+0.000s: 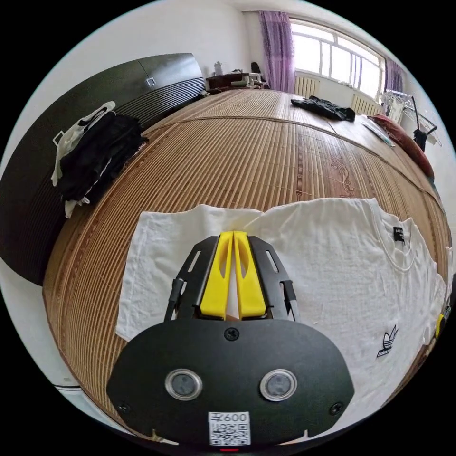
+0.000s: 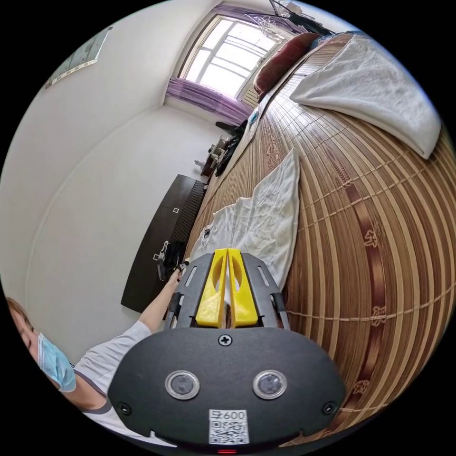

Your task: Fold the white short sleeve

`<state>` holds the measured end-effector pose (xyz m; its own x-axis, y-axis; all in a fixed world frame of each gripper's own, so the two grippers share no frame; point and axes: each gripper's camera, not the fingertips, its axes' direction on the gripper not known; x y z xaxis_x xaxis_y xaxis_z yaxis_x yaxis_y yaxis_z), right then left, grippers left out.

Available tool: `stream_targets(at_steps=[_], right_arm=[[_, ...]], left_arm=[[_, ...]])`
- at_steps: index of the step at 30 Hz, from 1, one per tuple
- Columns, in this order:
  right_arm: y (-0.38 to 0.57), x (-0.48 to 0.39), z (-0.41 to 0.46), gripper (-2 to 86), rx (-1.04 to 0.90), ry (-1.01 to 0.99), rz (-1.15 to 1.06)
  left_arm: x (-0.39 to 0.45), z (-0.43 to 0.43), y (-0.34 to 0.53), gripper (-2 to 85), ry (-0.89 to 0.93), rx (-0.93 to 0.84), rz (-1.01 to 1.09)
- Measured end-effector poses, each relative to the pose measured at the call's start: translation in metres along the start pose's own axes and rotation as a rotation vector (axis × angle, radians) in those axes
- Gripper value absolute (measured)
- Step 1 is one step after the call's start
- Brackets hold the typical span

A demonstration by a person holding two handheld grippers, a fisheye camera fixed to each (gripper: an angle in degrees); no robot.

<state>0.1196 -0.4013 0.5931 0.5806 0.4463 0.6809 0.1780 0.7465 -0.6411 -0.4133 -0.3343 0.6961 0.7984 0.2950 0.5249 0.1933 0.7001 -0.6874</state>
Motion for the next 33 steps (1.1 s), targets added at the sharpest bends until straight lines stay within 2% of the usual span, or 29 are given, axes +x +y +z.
stream_targets(at_steps=[1,2,3,4,6,7,8,10,16,25,27,28,30,31,32,33], right_arm=[[0.000,0.003,-0.002,-0.9,0.005,-0.001,-0.003],[0.001,0.005,-0.002,-0.9,0.007,0.000,-0.003],[0.001,0.008,-0.002,-0.9,0.006,0.006,-0.003],[0.002,0.011,-0.002,-0.9,-0.001,0.013,-0.005],[0.003,0.016,-0.001,-0.9,-0.009,0.019,-0.005],[0.004,0.020,-0.001,-0.9,-0.011,0.023,-0.004],[0.004,0.022,-0.001,-0.9,-0.011,0.025,-0.003],[0.007,0.029,-0.002,-0.9,-0.007,0.028,-0.003],[0.018,0.051,-0.003,-0.8,0.002,0.041,0.001],[0.049,0.082,-0.004,-0.8,0.070,0.106,-0.011],[0.060,0.084,-0.005,-0.8,0.117,0.182,-0.028],[0.067,0.083,-0.004,-0.8,0.133,0.232,-0.057],[0.075,0.087,0.001,-0.8,0.139,0.289,-0.092],[0.078,0.101,0.005,-0.8,0.105,0.269,-0.066],[0.080,0.109,0.006,-0.8,0.083,0.226,-0.073],[0.086,0.128,0.002,-0.8,0.069,0.111,-0.051]], left_arm=[[-0.005,-0.008,0.005,0.8,0.034,0.064,-0.014],[-0.007,-0.025,0.017,0.8,0.125,0.204,0.032],[-0.005,-0.032,0.024,0.7,0.185,0.271,0.096],[0.002,-0.041,0.033,0.6,0.261,0.340,0.246],[0.020,-0.010,0.025,0.6,0.119,0.117,0.303],[0.025,0.003,0.023,0.6,0.108,0.044,0.332],[0.033,0.032,0.021,0.7,0.096,-0.106,0.358],[0.034,0.041,0.027,0.7,0.071,-0.056,0.293],[0.054,0.074,0.053,0.9,-0.028,-0.035,0.316],[0.033,0.109,0.105,0.4,0.142,-0.008,0.251],[0.030,0.106,0.123,0.2,0.194,0.064,0.261],[0.027,0.091,0.145,0.1,0.162,0.200,0.232],[0.032,0.056,0.220,0.0,0.018,0.579,0.166],[0.042,0.052,0.243,0.0,-0.044,0.694,0.188],[0.070,0.054,0.268,0.0,-0.181,0.790,0.246],[0.086,0.060,0.271,0.0,-0.211,0.782,0.333]])
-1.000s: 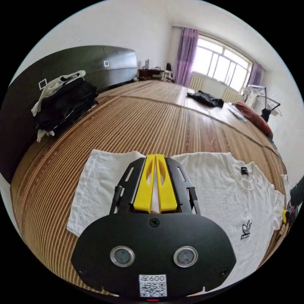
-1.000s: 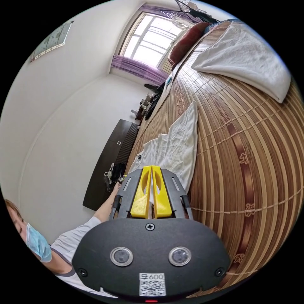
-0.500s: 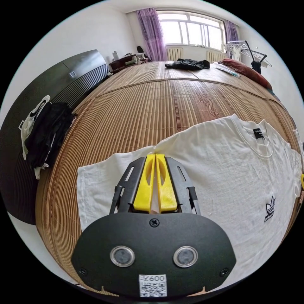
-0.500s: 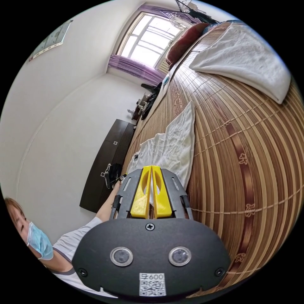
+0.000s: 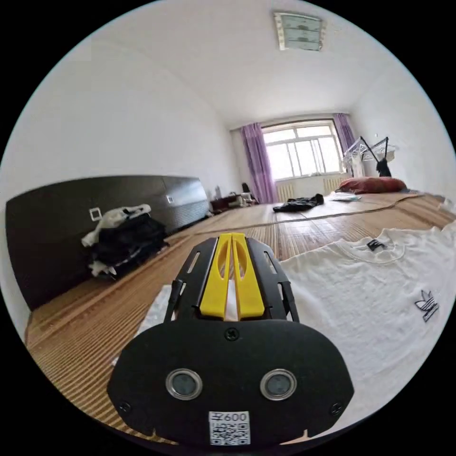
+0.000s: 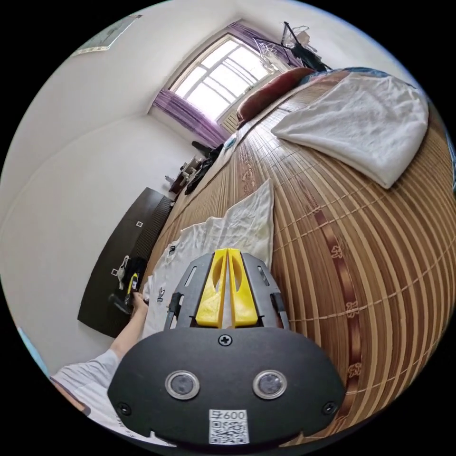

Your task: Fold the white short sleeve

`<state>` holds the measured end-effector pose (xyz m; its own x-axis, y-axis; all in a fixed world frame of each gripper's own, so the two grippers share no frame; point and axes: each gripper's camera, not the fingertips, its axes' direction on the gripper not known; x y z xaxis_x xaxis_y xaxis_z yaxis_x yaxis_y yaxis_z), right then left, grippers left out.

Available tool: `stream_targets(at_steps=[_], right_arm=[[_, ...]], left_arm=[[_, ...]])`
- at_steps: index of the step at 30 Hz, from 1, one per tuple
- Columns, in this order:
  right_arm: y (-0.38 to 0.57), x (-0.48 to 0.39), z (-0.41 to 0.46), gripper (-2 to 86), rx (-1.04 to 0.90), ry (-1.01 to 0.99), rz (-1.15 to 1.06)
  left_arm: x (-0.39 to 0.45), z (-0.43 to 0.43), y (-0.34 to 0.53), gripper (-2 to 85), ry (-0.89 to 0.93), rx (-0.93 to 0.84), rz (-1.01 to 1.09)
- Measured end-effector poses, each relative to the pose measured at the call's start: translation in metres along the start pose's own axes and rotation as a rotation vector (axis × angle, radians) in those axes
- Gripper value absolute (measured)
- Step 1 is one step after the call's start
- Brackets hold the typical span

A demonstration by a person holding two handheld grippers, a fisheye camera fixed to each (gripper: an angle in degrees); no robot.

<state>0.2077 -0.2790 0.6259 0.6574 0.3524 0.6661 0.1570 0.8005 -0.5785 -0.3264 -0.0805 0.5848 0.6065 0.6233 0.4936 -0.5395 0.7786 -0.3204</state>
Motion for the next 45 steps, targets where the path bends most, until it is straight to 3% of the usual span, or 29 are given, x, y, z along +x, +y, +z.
stream_targets(at_steps=[2,4,6,9,12,14,16,22,24,26,28,31,35,38,42,45], right_arm=[[0.019,0.011,-0.016,-0.8,0.104,-0.086,-0.019],[0.055,0.008,-0.038,-0.9,0.283,-0.161,-0.146],[0.072,0.025,-0.047,-0.9,0.355,-0.258,-0.128],[0.103,0.029,-0.046,-0.9,0.269,-0.356,-0.125],[0.171,0.012,-0.045,-0.9,0.033,-0.472,-0.129],[0.229,-0.013,-0.047,-0.9,-0.114,-0.424,-0.174],[0.319,-0.055,-0.052,-0.9,-0.247,-0.244,-0.276],[0.511,-0.114,-0.036,-0.9,-0.300,0.033,-0.385],[0.562,-0.123,-0.030,-0.9,-0.216,0.220,-0.406],[0.615,-0.127,-0.026,-0.8,-0.084,0.373,-0.426],[0.684,-0.129,-0.022,-0.8,0.054,0.350,-0.532],[0.736,-0.125,-0.012,-0.8,0.156,0.391,-0.521],[0.770,-0.107,0.002,-0.8,0.242,0.345,-0.335],[0.815,-0.090,0.018,-0.8,0.401,0.291,-0.241],[0.869,-0.127,0.079,-0.8,0.395,0.597,-0.545],[0.906,-0.154,0.126,-0.8,0.355,0.827,-0.733]], left_arm=[[0.045,0.017,-0.005,0.0,0.140,-0.150,0.241],[0.036,-0.014,-0.008,0.1,0.006,-0.104,0.093],[0.022,-0.064,0.000,0.2,0.007,-0.013,-0.016],[0.024,-0.153,0.038,0.4,0.425,-0.099,0.134],[0.025,-0.217,0.080,0.6,0.541,-0.253,0.269],[0.005,-0.279,0.133,0.6,0.520,-0.338,0.310],[-0.018,-0.317,0.169,0.6,0.463,-0.386,0.270],[-0.057,-0.374,0.274,0.6,0.542,-0.429,0.005],[-0.053,-0.368,0.308,1.0,0.474,-0.491,-0.026],[-0.059,-0.383,0.341,1.7,0.452,-0.392,-0.115],[-0.062,-0.396,0.359,2.5,0.380,-0.366,-0.169],[-0.076,-0.416,0.386,7.0,0.263,-0.351,-0.271],[-0.101,-0.415,0.435,9.7,0.422,-0.321,-0.473],[-0.099,-0.417,0.458,8.9,0.438,-0.282,-0.498],[-0.086,-0.428,0.476,8.7,0.443,-0.215,-0.589],[-0.044,-0.452,0.464,7.9,0.473,-0.022,-0.429]])
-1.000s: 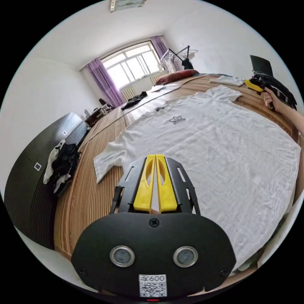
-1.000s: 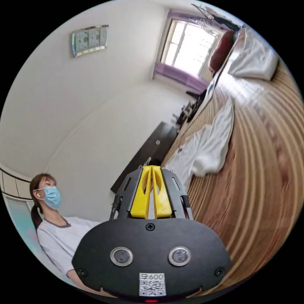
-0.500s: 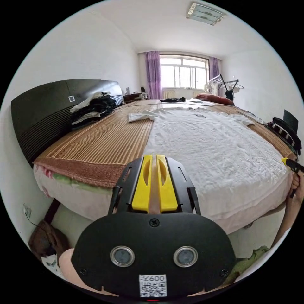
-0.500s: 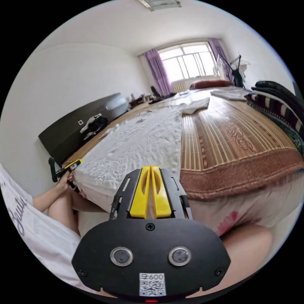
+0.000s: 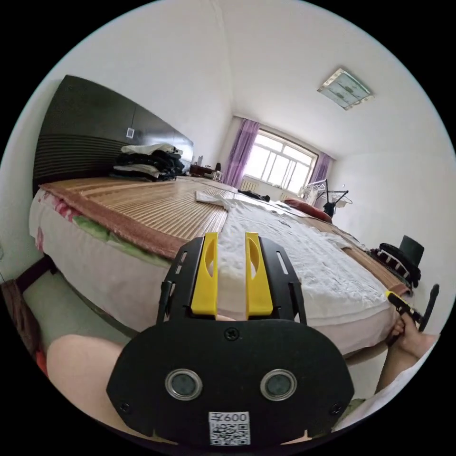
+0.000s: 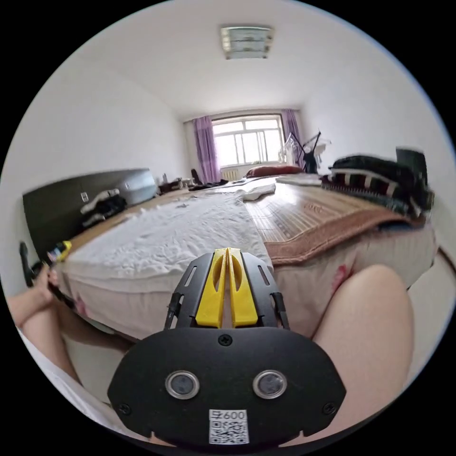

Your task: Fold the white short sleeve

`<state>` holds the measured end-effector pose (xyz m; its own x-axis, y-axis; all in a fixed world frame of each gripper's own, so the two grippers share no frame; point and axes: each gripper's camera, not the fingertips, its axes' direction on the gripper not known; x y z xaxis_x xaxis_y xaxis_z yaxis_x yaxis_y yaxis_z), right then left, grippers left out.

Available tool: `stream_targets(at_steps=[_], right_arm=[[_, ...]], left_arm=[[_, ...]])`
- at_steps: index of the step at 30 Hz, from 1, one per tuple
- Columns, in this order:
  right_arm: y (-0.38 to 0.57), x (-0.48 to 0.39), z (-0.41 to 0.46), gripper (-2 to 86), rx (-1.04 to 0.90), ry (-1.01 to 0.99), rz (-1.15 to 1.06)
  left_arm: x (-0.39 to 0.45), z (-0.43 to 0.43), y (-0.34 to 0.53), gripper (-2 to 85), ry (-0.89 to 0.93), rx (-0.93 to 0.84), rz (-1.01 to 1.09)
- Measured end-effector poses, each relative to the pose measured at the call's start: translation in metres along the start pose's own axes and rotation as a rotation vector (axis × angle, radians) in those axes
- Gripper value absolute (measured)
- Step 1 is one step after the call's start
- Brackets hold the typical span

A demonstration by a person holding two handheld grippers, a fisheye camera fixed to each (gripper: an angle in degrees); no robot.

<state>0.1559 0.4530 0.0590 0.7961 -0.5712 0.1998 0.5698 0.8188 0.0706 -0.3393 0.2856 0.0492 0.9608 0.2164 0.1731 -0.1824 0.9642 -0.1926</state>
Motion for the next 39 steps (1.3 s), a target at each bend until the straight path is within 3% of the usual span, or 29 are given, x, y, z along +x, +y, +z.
stream_targets(at_steps=[2,4,8,11,15,21,26,30,39], right_arm=[[0.010,-0.031,-0.005,-0.8,0.023,0.061,-0.104],[0.026,-0.064,-0.013,-0.8,0.054,-0.003,-0.234],[0.039,-0.089,-0.019,-0.5,0.079,-0.099,-0.187],[0.045,-0.110,-0.016,1.3,0.097,-0.205,-0.210],[0.049,-0.154,-0.014,5.6,-0.009,-0.305,-0.494],[0.065,-0.209,-0.004,6.7,-0.123,-0.188,-0.862],[0.060,-0.236,-0.004,5.0,-0.094,-0.125,-0.918],[0.082,-0.254,-0.007,2.6,-0.026,-0.119,-1.110],[0.094,-0.256,0.011,-0.7,-0.034,-0.027,-1.139]], left_arm=[[0.038,0.005,0.007,7.6,-0.008,0.035,0.168],[0.072,0.018,0.018,7.4,0.021,0.009,0.296],[0.125,0.049,0.048,6.9,0.233,-0.098,0.398],[0.161,0.056,0.068,7.5,0.206,-0.111,0.548],[0.187,0.048,0.080,9.4,0.269,-0.048,0.651],[0.235,0.042,0.106,9.7,0.395,-0.012,0.856],[0.269,0.052,0.122,8.1,0.473,-0.027,0.938],[0.290,0.059,0.130,7.4,0.463,-0.018,0.970],[0.324,0.074,0.135,3.1,0.375,0.004,1.060]])
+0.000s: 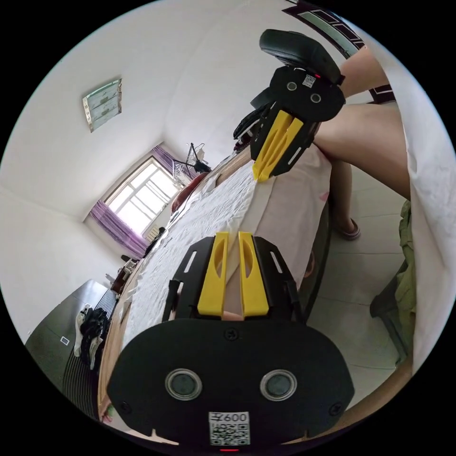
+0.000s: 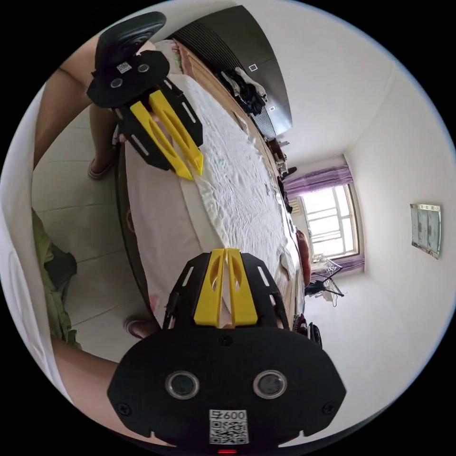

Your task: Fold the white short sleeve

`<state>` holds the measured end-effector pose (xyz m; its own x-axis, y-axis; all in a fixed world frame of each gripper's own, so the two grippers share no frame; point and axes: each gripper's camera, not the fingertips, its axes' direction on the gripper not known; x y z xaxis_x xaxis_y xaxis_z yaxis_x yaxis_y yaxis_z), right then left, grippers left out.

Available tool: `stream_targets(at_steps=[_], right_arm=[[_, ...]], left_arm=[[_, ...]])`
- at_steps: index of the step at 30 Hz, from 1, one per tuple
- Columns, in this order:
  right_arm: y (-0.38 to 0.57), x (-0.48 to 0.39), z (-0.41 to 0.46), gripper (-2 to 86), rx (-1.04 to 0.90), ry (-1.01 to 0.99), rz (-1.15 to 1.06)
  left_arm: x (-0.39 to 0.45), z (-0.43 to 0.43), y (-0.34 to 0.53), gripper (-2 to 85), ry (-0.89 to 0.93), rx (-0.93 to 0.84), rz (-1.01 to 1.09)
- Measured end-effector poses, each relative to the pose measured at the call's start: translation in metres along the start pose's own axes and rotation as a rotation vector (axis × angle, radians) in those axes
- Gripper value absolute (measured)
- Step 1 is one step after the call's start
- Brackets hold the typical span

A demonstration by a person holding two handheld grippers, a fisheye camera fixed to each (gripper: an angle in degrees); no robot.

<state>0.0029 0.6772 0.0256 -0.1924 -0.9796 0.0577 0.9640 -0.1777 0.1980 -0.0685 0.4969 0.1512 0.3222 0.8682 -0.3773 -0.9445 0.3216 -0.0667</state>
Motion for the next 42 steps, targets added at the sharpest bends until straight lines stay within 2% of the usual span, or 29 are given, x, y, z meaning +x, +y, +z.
stream_targets(at_steps=[6,9,17,20,22,25,28,30,33,35,36,39,42], right_arm=[[0.012,0.007,0.007,-0.8,-0.003,-0.063,-0.005],[0.024,0.006,0.015,-0.8,0.003,-0.103,-0.014],[0.062,0.011,0.042,-0.8,0.024,-0.153,0.081],[0.084,0.023,0.051,-0.8,0.049,-0.199,0.214],[0.111,0.047,0.061,-0.9,0.076,-0.323,0.422],[0.152,0.070,0.078,-0.9,0.144,-0.474,0.614],[0.182,0.076,0.086,-0.8,0.170,-0.529,0.700],[0.194,0.072,0.087,-0.8,0.141,-0.511,0.714],[0.215,0.065,0.083,-0.8,0.107,-0.489,0.716],[0.228,0.071,0.066,-0.8,0.217,-0.478,0.733],[0.241,0.079,0.053,-0.8,0.309,-0.435,0.824],[0.279,0.092,0.040,-0.8,0.458,-0.277,1.107],[0.297,0.097,0.059,-0.8,0.447,-0.163,1.224]], left_arm=[[0.002,0.008,-0.015,1.5,-0.021,0.002,0.020],[-0.007,0.014,-0.017,1.1,0.050,0.000,-0.029],[-0.006,0.040,-0.016,1.0,0.096,-0.024,-0.034],[-0.007,0.046,-0.017,1.0,0.106,-0.024,-0.068],[-0.005,0.048,-0.018,1.0,0.108,-0.027,-0.074],[-0.001,0.052,-0.022,1.0,0.098,-0.048,-0.088],[-0.007,0.053,-0.024,1.2,0.128,-0.066,-0.185],[-0.005,0.052,-0.026,1.3,0.125,-0.082,-0.223],[0.018,0.045,-0.036,1.5,0.033,-0.128,-0.150],[0.038,0.036,-0.047,1.5,-0.055,-0.178,-0.080],[0.039,0.032,-0.050,1.4,-0.075,-0.182,-0.084],[0.025,-0.017,-0.061,1.2,-0.203,-0.023,-0.257],[-0.002,-0.018,-0.056,1.0,-0.247,-0.039,-0.401]])
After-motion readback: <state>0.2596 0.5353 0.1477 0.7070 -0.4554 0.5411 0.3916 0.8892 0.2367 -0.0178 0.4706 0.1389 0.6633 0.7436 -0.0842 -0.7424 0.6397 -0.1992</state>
